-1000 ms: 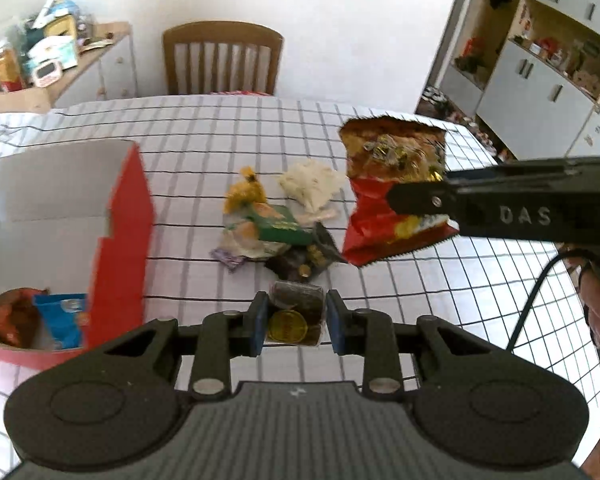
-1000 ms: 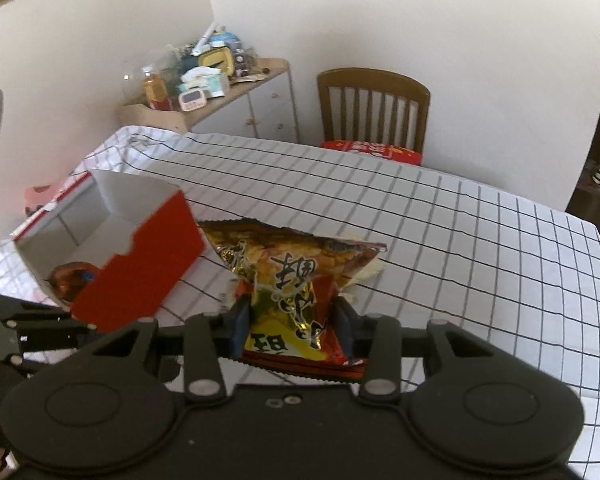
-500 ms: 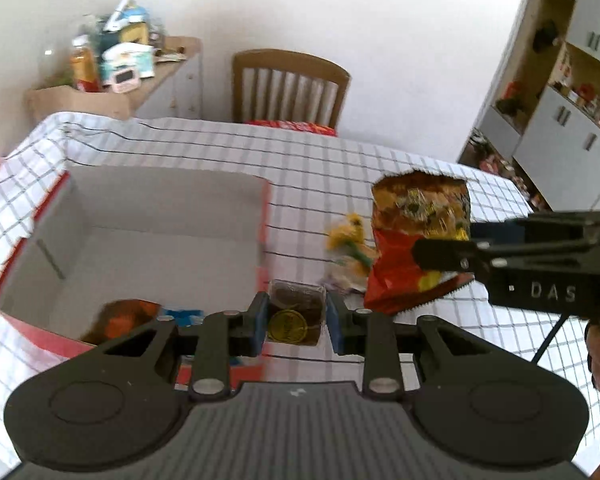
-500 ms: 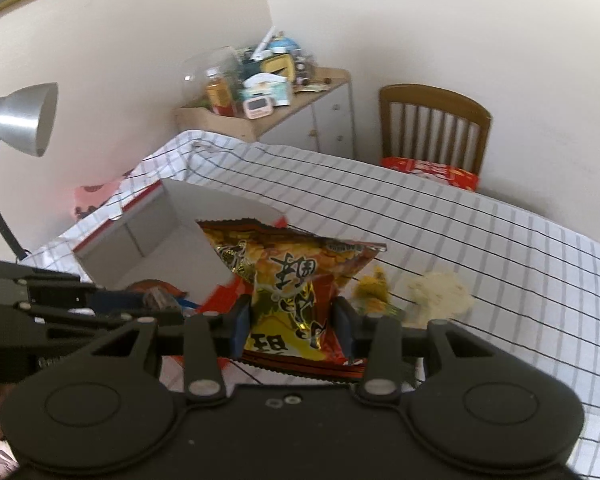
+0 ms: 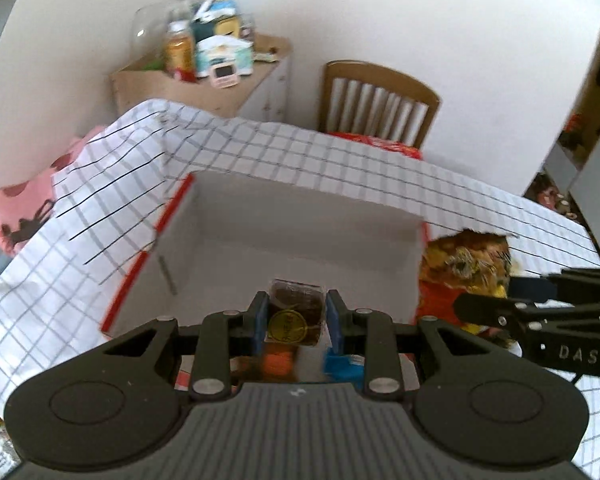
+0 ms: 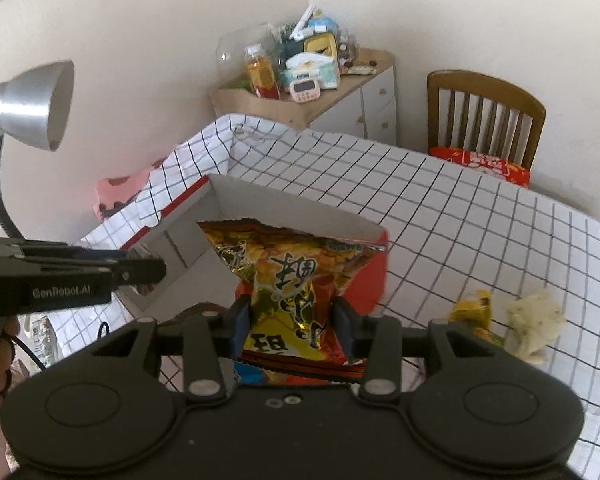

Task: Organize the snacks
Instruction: 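Carry the cake with the left tool while the right tool lowers the chip bag into the box, then open the left tool to drop the cake into the box, then withdraw both tools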

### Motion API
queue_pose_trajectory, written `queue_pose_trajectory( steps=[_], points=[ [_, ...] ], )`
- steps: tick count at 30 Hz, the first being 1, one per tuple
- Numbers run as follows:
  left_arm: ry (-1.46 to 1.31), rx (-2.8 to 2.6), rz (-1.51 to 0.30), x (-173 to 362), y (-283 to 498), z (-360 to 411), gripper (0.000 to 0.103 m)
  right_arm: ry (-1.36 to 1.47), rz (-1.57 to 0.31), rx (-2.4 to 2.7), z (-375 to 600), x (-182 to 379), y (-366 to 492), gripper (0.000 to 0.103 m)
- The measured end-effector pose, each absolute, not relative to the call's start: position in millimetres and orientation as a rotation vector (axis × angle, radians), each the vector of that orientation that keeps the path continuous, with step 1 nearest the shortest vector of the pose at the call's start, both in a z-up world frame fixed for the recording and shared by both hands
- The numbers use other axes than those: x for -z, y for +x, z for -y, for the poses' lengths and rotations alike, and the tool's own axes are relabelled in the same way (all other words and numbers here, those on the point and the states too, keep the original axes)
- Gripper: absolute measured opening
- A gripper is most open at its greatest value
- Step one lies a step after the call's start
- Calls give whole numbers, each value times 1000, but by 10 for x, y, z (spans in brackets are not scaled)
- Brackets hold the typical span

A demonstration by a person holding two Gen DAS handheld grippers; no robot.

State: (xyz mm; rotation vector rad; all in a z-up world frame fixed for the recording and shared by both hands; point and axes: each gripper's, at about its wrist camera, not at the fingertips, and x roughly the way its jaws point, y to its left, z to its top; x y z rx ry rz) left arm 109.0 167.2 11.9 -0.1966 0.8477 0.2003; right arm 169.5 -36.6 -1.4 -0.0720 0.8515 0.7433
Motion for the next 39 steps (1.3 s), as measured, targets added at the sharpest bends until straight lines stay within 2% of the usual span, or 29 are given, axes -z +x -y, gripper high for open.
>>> queue_pose_trajectory(
  steps=[9,13,19,27,30,32,35,37,39],
  points=[
    [-192,-256,-933,229,1292,-2033,29,-142,-879,-729,-115,218,1837,42],
    [-179,-262,-953,328,1360,-2100,29,-167,-890,-731,-290,291,1885,37],
    [-151,-259,-1002,501,1451,-2097,29,-185,-921,-732,-407,415,1912,36],
    [-143,-239,-1022,604,1445,-2013,30,-165,-926,-740,-369,395,1880,41],
    [-142,-239,-1017,610,1417,-1979,31,-161,-930,-735,-328,405,1842,46],
    [-138,-239,-1012,604,1390,-1954,34,-155,-931,-731,-288,408,1820,49],
    [-150,-227,-994,563,1337,-1923,48,-141,-927,-726,-207,392,1788,54],
    [-149,-223,-977,527,1297,-1894,53,-134,-921,-725,-150,379,1762,57],
    [-139,-218,-967,495,1262,-1866,54,-129,-914,-721,-111,365,1736,61]
  ],
)
